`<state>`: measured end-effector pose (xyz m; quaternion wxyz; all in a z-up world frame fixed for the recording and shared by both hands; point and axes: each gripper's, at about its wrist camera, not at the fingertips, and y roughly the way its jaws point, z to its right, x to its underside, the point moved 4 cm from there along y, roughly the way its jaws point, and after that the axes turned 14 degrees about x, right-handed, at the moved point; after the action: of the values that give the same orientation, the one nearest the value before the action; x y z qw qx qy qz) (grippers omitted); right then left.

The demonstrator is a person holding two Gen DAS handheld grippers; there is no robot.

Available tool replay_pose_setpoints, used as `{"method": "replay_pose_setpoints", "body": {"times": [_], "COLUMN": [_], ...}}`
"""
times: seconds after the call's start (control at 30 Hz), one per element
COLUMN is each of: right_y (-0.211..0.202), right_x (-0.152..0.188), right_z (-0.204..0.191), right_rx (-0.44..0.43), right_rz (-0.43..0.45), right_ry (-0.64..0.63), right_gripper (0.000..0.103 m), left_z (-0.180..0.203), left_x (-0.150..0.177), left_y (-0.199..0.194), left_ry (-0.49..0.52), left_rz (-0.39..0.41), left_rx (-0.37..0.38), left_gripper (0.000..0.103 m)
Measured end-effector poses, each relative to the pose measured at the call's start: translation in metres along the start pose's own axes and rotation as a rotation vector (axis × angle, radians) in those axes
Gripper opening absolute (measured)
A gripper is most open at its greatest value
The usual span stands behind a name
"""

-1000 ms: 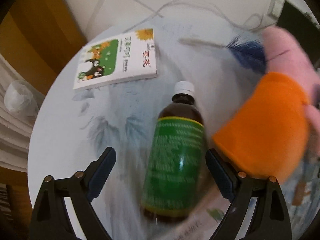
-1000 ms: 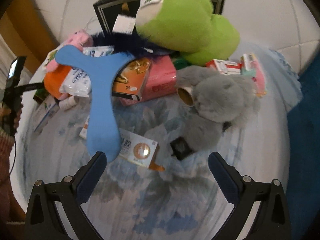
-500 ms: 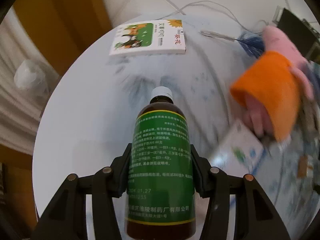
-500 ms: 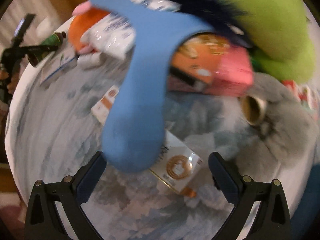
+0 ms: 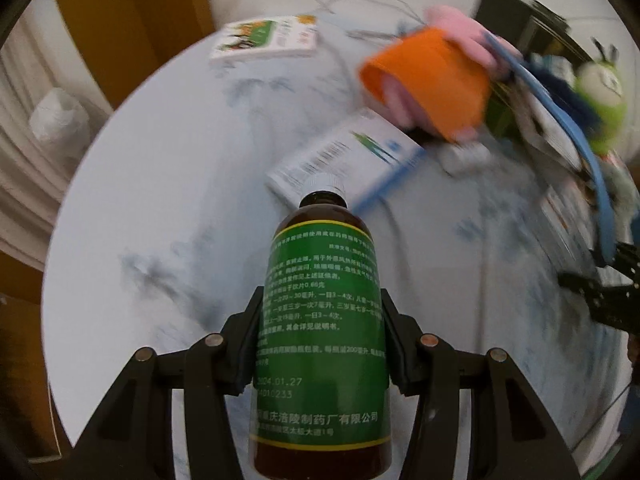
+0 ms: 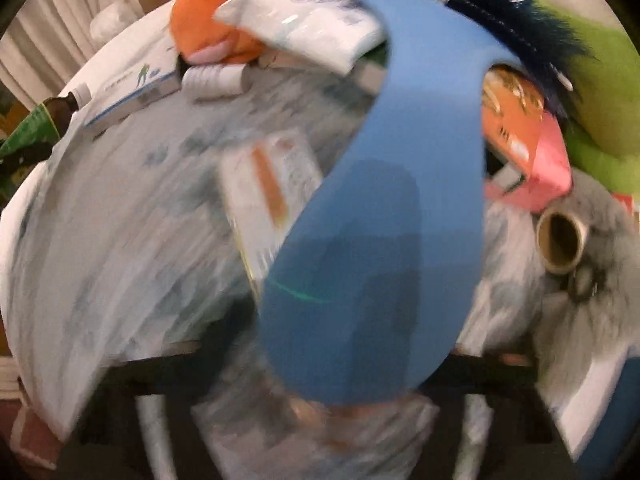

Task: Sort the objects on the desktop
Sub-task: 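Grasp the green-labelled brown bottle with the left gripper while the right grasps a white ointment box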

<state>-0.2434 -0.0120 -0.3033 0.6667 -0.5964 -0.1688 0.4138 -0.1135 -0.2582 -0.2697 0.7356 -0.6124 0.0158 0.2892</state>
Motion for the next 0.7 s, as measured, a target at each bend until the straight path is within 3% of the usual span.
{"method": "replay_pose_setpoints", "body": {"times": [0.23,0.3,0.4,0.7], "right_y": [-0.016,-0.019,-0.034,-0.143], "right_x": [0.022,0.023,0.034,0.093], "right_z": [-0.021,-0.025,-0.031,-0.010], "right_rx": [-0.058,-0.050,-0.034,0.010], "right_rz": [-0.002,0.007,0.023,0.186], "right_ry": [0.087,0.102,0.112,0.244], "right_gripper": [0.051,0.046,0.045,0.046], "left_z": [0.040,0.053,0.069,0.128], "left_x": [0.025,0.031,0.037,0.047], "left_y": [0.005,0.000,-0.013,-0.079], "left_ry": [0.047,0.062,0.112,0.251], "left_rz": [-0.028,-0.020,0.007,0.147], "left_rx": [0.053,0.061,0.053,0.106], "left_gripper": [0.051,0.051,0.051,0.051]}}
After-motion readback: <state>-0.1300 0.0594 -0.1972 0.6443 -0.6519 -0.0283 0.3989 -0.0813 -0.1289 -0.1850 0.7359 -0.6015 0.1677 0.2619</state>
